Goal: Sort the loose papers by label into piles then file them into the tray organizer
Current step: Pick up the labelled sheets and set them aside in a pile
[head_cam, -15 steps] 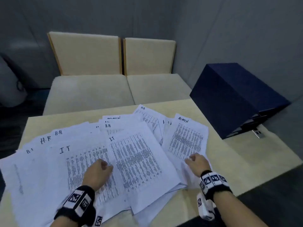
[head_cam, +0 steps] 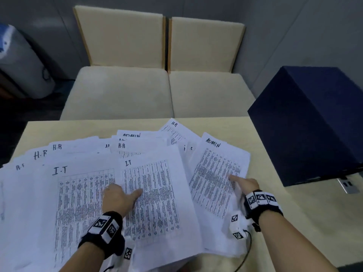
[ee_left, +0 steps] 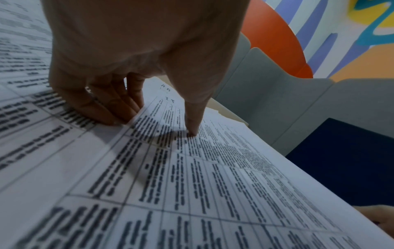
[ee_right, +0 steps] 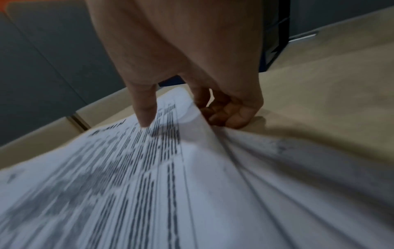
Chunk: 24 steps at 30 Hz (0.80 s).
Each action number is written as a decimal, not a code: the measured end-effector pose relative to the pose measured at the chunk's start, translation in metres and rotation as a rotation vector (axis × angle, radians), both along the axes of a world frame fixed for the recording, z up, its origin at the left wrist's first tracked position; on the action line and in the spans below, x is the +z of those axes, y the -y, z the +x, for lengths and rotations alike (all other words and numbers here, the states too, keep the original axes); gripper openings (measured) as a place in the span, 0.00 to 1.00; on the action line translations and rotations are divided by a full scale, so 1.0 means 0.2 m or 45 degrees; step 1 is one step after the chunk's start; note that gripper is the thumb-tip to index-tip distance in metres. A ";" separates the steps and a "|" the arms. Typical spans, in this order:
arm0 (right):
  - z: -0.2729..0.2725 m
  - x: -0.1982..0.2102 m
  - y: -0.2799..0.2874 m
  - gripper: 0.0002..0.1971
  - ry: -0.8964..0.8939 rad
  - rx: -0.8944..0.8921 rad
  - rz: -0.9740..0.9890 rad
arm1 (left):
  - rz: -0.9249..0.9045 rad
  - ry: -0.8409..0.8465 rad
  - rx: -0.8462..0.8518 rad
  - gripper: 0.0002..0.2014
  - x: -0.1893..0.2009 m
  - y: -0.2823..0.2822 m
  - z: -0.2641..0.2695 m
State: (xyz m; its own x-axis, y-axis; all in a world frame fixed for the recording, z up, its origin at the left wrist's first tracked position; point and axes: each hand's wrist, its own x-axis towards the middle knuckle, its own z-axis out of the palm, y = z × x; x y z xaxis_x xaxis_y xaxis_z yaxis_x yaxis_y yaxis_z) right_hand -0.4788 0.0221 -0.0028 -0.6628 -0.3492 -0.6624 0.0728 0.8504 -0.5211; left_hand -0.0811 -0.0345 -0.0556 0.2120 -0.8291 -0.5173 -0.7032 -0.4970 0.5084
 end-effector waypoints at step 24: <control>0.71 1.38 -0.15 0.11 -0.637 0.573 -1.207 | 0.104 -0.578 0.048 0.25 0.21 -0.02 0.12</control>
State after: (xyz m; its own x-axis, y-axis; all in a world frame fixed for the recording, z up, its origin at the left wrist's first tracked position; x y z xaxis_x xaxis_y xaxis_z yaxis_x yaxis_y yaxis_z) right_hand -0.3365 0.0528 0.2726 -0.4667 -0.8351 0.2912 -0.5304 0.0009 -0.8477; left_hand -0.0577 -0.0299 -0.0133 -0.0220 -0.7781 -0.6278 -0.3994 -0.5688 0.7190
